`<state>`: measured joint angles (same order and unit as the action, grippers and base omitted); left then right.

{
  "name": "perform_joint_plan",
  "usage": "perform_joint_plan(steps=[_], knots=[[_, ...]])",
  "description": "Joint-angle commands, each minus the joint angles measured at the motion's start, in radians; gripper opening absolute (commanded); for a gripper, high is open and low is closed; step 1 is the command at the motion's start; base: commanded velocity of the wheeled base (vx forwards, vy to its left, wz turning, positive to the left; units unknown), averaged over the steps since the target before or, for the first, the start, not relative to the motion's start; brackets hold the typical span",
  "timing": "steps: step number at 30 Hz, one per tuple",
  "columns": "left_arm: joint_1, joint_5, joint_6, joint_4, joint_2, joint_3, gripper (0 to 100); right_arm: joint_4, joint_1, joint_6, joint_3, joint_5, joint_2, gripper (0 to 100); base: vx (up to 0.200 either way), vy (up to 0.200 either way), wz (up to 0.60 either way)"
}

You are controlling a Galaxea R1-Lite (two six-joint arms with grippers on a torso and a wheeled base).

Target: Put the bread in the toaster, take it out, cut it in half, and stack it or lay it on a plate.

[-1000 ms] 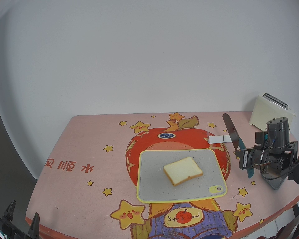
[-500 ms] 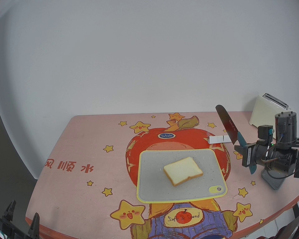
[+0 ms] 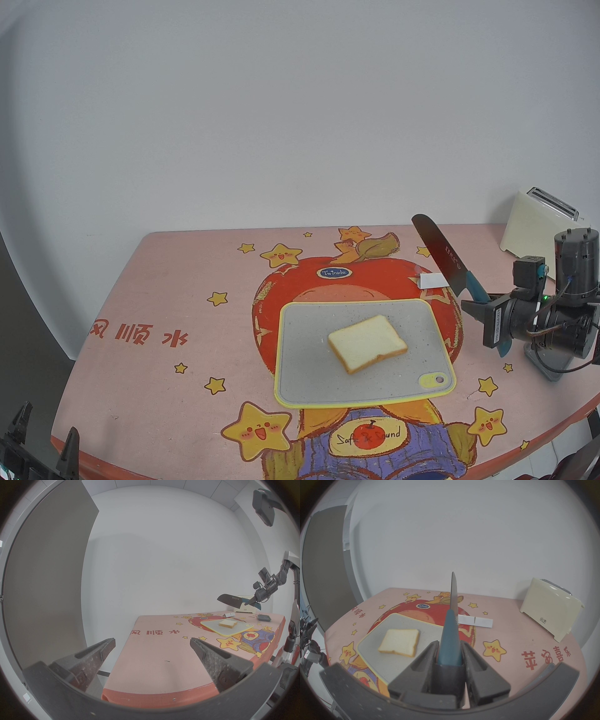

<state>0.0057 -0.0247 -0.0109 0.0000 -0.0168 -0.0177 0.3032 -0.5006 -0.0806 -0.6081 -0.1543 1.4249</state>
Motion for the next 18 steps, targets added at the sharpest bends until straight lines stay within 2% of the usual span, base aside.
perform_joint_plan(steps=[1, 8, 9, 13, 16, 18], knots=[[0.000, 0.000, -0.001, 0.000, 0.012, 0.018, 100, 0.001, -0.061, -0.007, 0.002, 0.005, -0.006, 0, 0.000, 0.000, 0.00], [0.000, 0.000, -0.001, 0.000, 0.012, 0.018, 100, -0.012, -0.130, -0.013, -0.013, 0.019, -0.046, 0, 0.000, 0.000, 0.00], [0.000, 0.000, -0.001, 0.000, 0.012, 0.018, 100, -0.015, -0.133, -0.013, -0.016, 0.055, -0.055, 0, 0.000, 0.000, 0.00], [0.000, 0.000, -0.001, 0.000, 0.012, 0.018, 100, -0.015, -0.124, -0.030, -0.013, 0.113, -0.060, 0, 0.000, 0.000, 0.00], [0.000, 0.000, -0.001, 0.000, 0.012, 0.018, 100, -0.018, -0.124, -0.103, -0.009, 0.163, -0.078, 0, 0.000, 0.000, 0.00], [0.000, 0.000, -0.001, 0.000, 0.012, 0.018, 100, -0.019, -0.124, -0.120, -0.010, 0.180, -0.087, 0, 0.000, 0.000, 0.00]])
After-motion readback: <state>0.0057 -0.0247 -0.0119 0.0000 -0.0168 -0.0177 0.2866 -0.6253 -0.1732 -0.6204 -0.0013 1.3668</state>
